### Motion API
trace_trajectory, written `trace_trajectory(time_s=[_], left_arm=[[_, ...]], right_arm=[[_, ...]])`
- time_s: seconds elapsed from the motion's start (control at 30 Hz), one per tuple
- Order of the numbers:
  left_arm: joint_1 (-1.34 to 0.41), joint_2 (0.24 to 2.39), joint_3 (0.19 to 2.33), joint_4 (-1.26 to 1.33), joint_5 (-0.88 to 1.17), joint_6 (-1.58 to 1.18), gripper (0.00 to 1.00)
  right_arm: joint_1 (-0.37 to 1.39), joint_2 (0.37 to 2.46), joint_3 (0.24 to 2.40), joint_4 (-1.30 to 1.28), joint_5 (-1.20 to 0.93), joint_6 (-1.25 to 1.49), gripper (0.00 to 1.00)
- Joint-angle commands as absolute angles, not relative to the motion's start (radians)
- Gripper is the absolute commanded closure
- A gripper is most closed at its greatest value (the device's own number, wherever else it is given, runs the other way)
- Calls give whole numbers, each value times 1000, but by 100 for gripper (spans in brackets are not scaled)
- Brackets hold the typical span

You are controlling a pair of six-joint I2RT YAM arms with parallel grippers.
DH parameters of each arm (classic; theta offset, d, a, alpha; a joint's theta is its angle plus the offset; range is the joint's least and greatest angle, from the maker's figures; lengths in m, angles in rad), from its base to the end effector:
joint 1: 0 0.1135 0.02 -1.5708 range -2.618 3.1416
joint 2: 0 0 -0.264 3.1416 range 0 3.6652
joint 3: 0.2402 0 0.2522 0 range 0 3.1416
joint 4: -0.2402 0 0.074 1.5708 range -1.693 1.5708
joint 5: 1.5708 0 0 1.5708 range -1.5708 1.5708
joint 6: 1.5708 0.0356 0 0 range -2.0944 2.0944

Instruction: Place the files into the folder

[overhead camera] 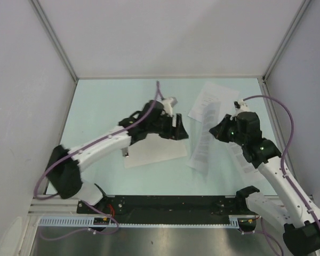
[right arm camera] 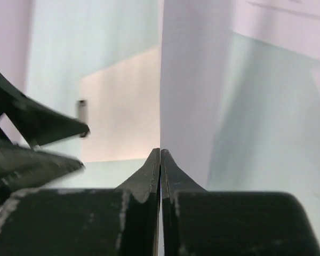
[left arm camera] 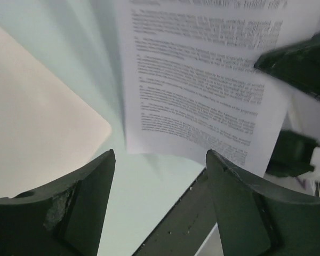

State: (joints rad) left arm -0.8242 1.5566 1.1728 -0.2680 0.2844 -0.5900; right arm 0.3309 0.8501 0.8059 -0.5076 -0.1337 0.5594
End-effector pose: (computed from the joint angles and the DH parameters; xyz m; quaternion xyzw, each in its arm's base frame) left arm 0.2316 -0.2650 0.2758 0.1661 0.8738 -0.3818 0.2512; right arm 0.1746 0.0650 0.3037 0.0669 0.8691 0.2622 0.4141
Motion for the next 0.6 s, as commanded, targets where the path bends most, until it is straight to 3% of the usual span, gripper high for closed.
trace_trajectory(time_s=[0.0,0.1,0.17,0.3,0.47,0.57], left_arm=[[-655,1256,1109,-429,175,-535,25],[-511,1137,1024,-509,10,-554,25],[-398,1060,985,-560,5,-560,25],[-315,1078,919,-643,-70,-540,25],[-295,1198,855,-641,-135,-522,29],[-293,1271,825,-607,-190,-521,31]], right_arm=[[474,948,933,-312,-101,570,100],[566,1069,977,-57,-130,724,100],[594,1175,1017,79,-141,860,100],[627,1317,1069,367,-126,1026,100],[588,1348,1075,374,-49,1080,100],[572,1361,1056,253,-5,1011,100]])
